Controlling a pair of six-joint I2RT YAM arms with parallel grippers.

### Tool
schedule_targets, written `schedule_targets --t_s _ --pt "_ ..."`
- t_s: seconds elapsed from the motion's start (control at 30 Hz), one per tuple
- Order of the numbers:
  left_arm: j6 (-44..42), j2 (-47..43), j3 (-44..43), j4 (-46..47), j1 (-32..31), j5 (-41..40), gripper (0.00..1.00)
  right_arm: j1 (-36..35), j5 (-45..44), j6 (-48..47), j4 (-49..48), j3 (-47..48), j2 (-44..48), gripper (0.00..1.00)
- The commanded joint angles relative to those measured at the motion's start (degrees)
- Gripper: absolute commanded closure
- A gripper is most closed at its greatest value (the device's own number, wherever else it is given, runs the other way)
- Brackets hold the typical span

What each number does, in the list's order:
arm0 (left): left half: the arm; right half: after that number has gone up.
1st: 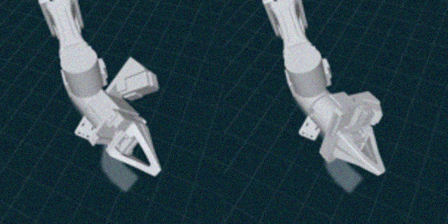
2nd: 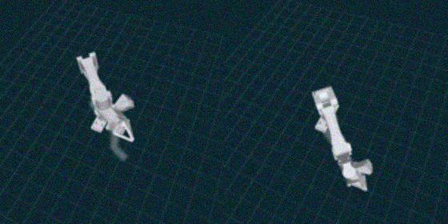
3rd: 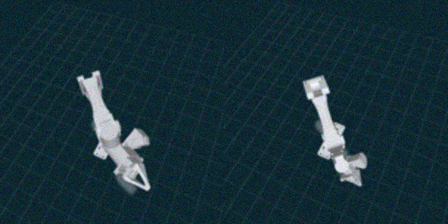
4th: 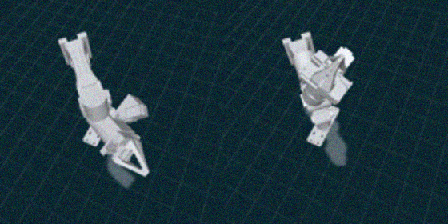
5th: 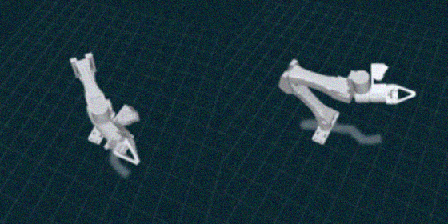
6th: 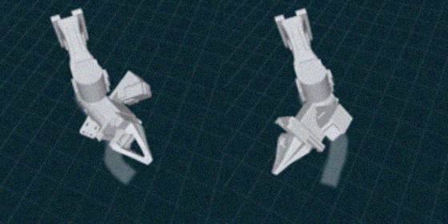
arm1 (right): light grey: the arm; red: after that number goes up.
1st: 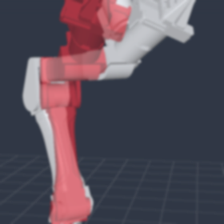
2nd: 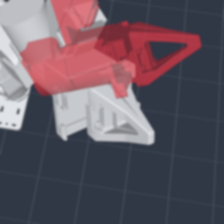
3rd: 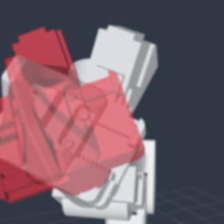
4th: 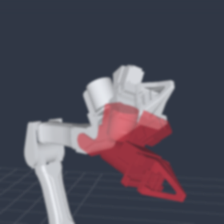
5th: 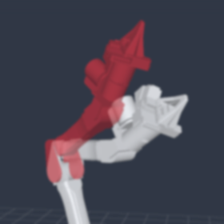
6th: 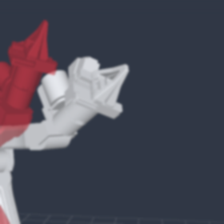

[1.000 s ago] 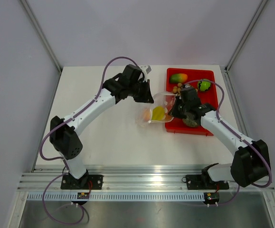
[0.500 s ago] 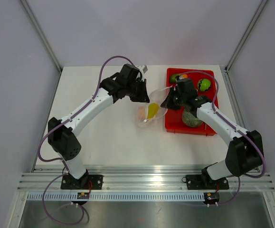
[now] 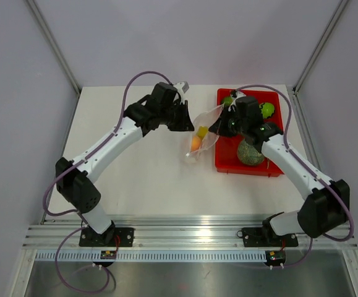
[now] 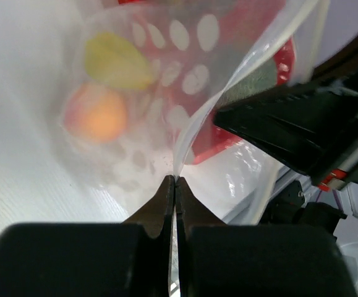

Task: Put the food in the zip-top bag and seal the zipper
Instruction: Adjust the zipper food storage bag at the center of the board.

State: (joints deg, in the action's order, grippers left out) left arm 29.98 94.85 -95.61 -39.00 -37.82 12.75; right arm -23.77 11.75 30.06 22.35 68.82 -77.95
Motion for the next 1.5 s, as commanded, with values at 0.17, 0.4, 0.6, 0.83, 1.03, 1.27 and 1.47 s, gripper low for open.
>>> schedule_targets --t_s 0.17,0.4,0.6,0.83,1.03,1.27,1.47 --pt "-0.8 0.3 -2.9 -1.3 0.0 2.0 1.0 -0.8 1.3 -1.7 1.9 0.5 -0.1 1.0" --pt "-0.4 0.5 -2.0 -1.0 0.0 0.9 1.0 -0.8 1.3 -2.1 0.9 -0.3 -4.2 1.0" --pt "0.0 0.9 -1.9 -1.8 0.0 -1.8 1.0 -0.8 -1.1 -4.2 2.0 0.5 -9.6 0.86" --pt "-0.9 1.3 -7.0 -6.5 0.0 -8.5 1.0 -0.8 -1.9 -7.9 7.8 8.8 -8.4 0.26" --pt "-0.3 2.9 -5.7 -6.2 0.0 -10.9 1.0 -0.8 -8.6 -10.0 12.8 8.6 2.7 0.13" --pt "0.6 3.2 -3.9 -3.6 0.0 -11.7 1.0 14.3 -18.4 -4.6 17.2 -4.4 14.3 0.2" --pt "0.5 3.3 -3.4 -3.1 0.0 -10.7 1.0 26.1 -4.4 3.9 9.9 -15.9 17.8 0.13"
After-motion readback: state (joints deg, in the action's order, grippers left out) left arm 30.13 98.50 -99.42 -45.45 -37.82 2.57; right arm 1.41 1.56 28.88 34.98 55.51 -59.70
